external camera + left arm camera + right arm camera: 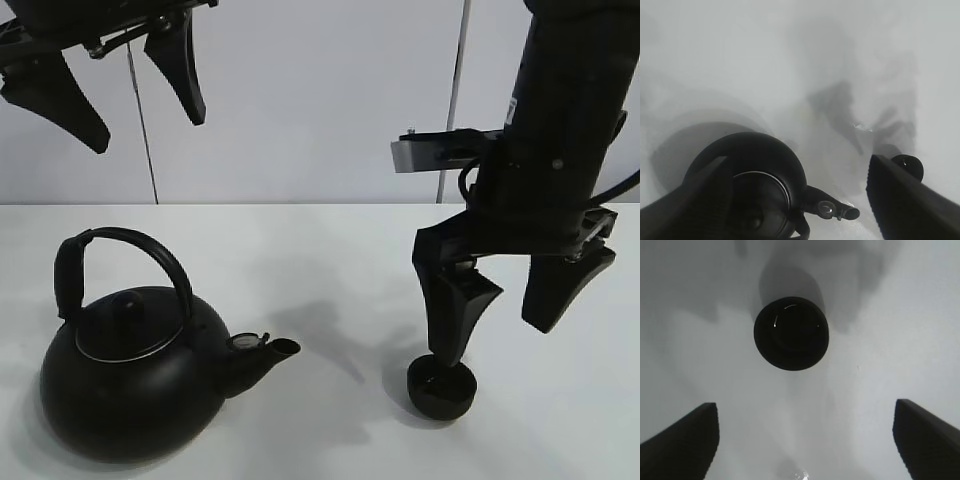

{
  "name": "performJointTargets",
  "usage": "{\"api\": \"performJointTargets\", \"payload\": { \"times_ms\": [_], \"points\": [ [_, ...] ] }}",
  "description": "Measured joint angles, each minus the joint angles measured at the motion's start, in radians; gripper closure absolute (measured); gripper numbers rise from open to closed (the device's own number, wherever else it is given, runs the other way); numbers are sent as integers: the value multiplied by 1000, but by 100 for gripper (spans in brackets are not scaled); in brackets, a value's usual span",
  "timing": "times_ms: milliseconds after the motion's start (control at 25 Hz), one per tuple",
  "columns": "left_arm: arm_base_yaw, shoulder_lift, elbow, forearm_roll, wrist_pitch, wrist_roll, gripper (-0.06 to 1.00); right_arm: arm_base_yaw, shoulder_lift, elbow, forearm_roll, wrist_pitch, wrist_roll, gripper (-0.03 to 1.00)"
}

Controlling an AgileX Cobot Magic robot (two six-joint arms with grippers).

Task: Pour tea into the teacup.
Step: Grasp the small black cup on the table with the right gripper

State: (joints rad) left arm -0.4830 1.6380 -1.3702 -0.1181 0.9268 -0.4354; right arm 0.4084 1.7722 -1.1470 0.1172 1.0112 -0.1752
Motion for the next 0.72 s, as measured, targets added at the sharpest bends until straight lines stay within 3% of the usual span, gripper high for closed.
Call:
{"api": "performJointTargets", "payload": {
  "times_ms": [200, 440, 720],
  "points": [
    [0, 0, 0, 0, 0, 0, 40, 9, 10, 8, -1, -42, 0, 32],
    [0, 0, 0, 0, 0, 0, 40, 82, 73, 9, -54, -78, 23, 32],
    [0, 0, 0, 0, 0, 0, 40, 88, 137, 9, -64, -123, 60, 32]
  ]
}}
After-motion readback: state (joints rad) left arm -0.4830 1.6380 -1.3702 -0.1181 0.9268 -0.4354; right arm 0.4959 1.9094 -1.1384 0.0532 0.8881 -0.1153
